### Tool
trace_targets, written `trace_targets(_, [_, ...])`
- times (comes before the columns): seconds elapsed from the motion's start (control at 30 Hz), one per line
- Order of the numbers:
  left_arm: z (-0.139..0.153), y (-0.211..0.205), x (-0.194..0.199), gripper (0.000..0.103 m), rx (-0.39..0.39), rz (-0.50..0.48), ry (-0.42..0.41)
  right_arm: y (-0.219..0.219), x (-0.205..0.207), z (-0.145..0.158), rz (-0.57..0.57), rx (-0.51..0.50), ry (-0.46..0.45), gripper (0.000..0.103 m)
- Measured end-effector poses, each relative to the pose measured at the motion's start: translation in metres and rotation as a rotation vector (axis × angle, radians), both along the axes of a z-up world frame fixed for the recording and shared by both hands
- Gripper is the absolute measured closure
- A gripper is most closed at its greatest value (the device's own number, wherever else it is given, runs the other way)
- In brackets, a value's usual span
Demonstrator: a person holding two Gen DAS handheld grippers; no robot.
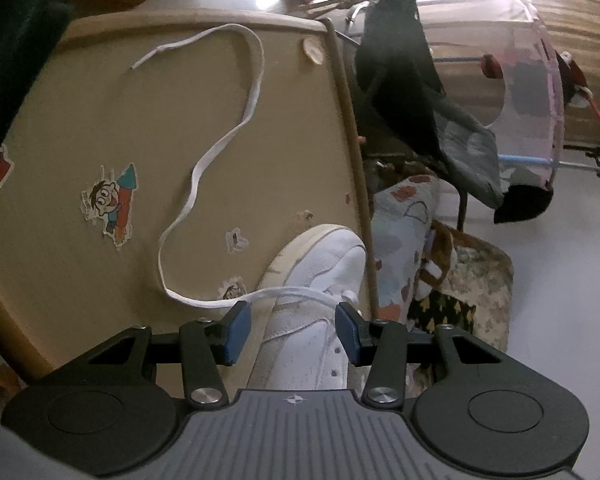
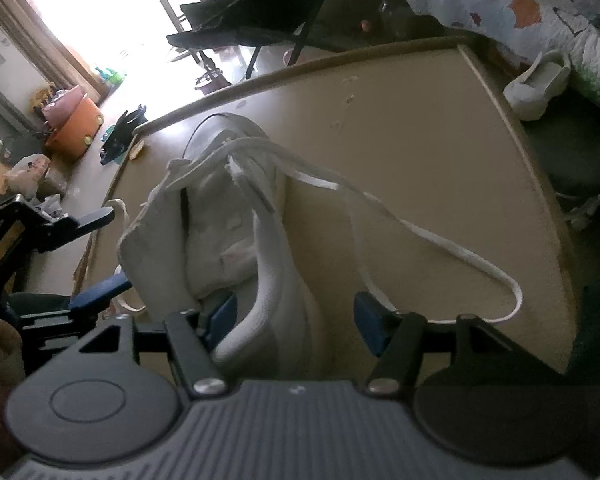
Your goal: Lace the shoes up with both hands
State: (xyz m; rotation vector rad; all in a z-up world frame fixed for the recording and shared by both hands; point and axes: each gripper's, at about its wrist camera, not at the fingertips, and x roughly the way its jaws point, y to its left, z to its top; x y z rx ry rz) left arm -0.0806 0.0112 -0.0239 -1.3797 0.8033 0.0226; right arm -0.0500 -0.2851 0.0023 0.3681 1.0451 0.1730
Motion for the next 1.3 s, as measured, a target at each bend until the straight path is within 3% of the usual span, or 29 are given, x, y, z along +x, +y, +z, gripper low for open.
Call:
trace_targets(0.6, [-0.014,0.000,0.004,0.055,-0.005,0.033,0.061,-0.004,0.002,-0.003,0.007,0.051,0.014,0.038])
trace_targets(0.77, [-0.010,-0.006,0.005,0.055,-0.028,0.056,0.012,-0.004,0.001,-0.004,0.003,0.048,0.007,0.038])
trace_targets(1.1, [-0.002,-0.025,0.019,0.059,0.004,0.021,-0.054,-0.003,0.000,-0.003,0.007,0.035,-0.005,0.038])
trace_targets(1.13, [-0.002,-0.026,0.019,0.061,0.012,0.020,-0.057,-0.003,0.000,-0.003,0.006,0.035,-0.006,0.038])
trace_targets(1.2, [0.000,-0.028,0.023,0.082,0.035,0.003,-0.064,-0.003,0.000,-0.004,0.006,0.035,-0.006,0.038])
trace_targets(1.3, [0.000,-0.028,0.027,0.085,0.043,0.000,-0.063,-0.003,0.000,-0.004,0.006,0.034,-0.007,0.038])
